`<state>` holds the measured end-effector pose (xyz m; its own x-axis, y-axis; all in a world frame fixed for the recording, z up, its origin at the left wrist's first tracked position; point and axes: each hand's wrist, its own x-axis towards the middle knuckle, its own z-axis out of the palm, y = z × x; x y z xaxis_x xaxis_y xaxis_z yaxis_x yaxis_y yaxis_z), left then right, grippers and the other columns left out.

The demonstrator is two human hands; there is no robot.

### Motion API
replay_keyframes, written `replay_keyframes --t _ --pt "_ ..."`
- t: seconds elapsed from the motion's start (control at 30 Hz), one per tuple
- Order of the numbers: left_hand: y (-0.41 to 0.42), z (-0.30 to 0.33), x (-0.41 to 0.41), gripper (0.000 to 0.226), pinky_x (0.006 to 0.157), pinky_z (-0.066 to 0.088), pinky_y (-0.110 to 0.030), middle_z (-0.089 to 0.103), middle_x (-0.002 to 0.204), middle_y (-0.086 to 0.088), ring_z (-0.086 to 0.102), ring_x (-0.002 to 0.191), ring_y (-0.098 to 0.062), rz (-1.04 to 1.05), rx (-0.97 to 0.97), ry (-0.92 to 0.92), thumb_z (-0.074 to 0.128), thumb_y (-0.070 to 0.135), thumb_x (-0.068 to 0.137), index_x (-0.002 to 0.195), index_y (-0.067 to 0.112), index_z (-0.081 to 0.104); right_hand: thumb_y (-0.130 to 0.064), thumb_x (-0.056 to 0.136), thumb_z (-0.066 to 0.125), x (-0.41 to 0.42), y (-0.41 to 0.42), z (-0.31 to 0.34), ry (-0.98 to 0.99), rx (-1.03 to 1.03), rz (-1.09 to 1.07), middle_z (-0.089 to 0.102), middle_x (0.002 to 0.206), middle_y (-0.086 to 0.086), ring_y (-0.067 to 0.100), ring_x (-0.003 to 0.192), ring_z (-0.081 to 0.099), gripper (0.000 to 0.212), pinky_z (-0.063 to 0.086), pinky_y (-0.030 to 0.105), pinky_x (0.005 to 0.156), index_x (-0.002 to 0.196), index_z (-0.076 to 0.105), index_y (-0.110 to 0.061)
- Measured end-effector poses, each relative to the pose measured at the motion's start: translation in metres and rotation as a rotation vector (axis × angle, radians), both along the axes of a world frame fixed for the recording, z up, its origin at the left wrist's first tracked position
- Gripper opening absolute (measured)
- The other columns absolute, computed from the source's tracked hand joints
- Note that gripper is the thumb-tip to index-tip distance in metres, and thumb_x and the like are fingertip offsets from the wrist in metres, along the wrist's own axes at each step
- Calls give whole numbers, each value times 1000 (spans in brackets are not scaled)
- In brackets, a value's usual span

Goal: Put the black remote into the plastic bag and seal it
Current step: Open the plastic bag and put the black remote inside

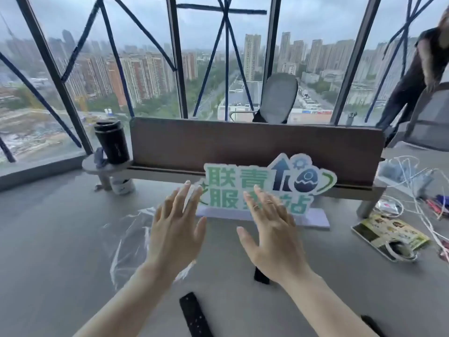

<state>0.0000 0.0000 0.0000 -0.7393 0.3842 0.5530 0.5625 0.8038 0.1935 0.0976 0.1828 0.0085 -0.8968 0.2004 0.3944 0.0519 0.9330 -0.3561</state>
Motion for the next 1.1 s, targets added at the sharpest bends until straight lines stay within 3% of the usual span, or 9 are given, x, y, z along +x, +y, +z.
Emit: replay_keyframes --t 0.27,0.43,0.53,0.63,0.73,0.87,0.93,1.0,1.1 --pt "-72 -113 31 60 101 38 -45 48 141 -6 45 125 -31 136 -135 -175 60 39 77 133 24 45 -68 84 36 50 -84 -114 -370 -2 53 50 139 -2 22 130 42 79 38 37 105 147 36 -21" --pt "-97 -135 26 28 72 48 -41 64 105 -7 60 97 -34 195 -159 -184 59 17 80 108 16 63 -64 79 54 63 -115 -126 -598 -3 -67 60 118 3 28 113 55 50 41 39 92 99 50 -19" --pt "-101 -129 22 19 58 45 -37 62 85 -8 62 84 -35 191 -124 -205 50 5 80 85 11 67 -53 82 55 64 -118 -122 -676 -61 -84 64 106 2 28 100 62 38 40 36 75 96 49 -18" --pt "-96 -122 20 12 51 39 -34 60 76 -10 62 70 -36 129 -54 -155 52 8 80 71 7 61 -42 89 52 67 -109 -115 -634 -413 -43 76 86 8 19 58 56 27 40 27 53 96 54 -16" --pt "-84 -115 23 15 51 48 -38 61 76 -7 61 63 -36 37 6 -94 53 17 85 73 11 59 -33 95 53 65 -95 -107 -488 -866 -23 69 62 9 12 30 34 24 27 21 35 91 54 -10" --pt "-62 -107 31 16 53 47 -38 60 79 -6 60 64 -35 -71 92 -89 51 22 87 77 13 58 -26 97 57 34 -85 -101 -467 -1067 -42 62 63 7 11 32 32 19 23 18 34 87 58 -10" --pt "-52 -103 34 15 53 45 -37 60 82 -4 58 66 -34 -109 133 -111 51 24 88 79 14 58 -17 98 55 18 -88 -98 -438 -1208 -29 63 73 11 14 41 46 14 39 22 38 91 62 -7" --pt "-45 -101 35 14 54 45 -37 60 84 -2 58 68 -32 -128 171 -134 51 24 88 81 16 58 -5 99 50 9 -90 -98 -362 -1399 2 65 87 19 22 61 63 14 57 29 59 102 63 -1" --pt "-38 -103 33 13 58 49 -40 62 87 -2 59 72 -33 -117 206 -157 50 23 89 83 18 59 0 95 47 12 -73 -107 -221 -1407 -126 68 90 19 27 72 68 18 60 33 68 91 64 -6"
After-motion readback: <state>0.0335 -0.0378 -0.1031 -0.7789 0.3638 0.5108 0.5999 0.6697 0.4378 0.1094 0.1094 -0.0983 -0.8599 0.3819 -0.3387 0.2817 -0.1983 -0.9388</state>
